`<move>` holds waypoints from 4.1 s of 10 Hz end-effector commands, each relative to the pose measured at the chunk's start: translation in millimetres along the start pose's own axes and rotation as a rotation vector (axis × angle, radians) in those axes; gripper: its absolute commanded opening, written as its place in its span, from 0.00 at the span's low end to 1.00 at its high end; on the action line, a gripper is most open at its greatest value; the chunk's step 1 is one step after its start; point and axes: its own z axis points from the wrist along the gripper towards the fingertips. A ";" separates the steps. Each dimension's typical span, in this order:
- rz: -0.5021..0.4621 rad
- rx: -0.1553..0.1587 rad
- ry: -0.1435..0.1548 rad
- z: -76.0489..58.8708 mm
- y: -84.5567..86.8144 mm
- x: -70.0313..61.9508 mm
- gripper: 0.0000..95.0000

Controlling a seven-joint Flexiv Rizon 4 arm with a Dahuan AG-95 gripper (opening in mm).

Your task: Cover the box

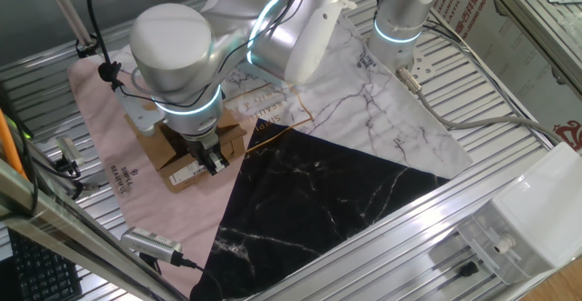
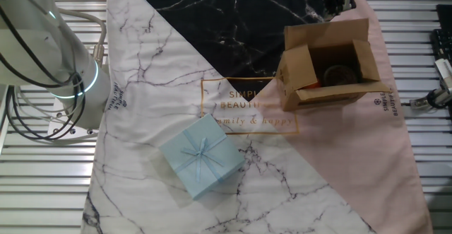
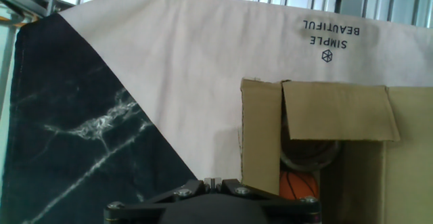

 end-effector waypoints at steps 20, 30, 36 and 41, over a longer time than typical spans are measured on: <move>-0.032 -0.033 -0.011 -5.7 -23.2 4.9 0.00; 0.060 -0.085 -0.005 -26.5 -2.7 18.1 0.00; -0.022 -0.025 0.007 -39.4 -15.4 34.3 0.00; -0.065 -0.034 0.002 -39.2 -46.8 46.2 0.00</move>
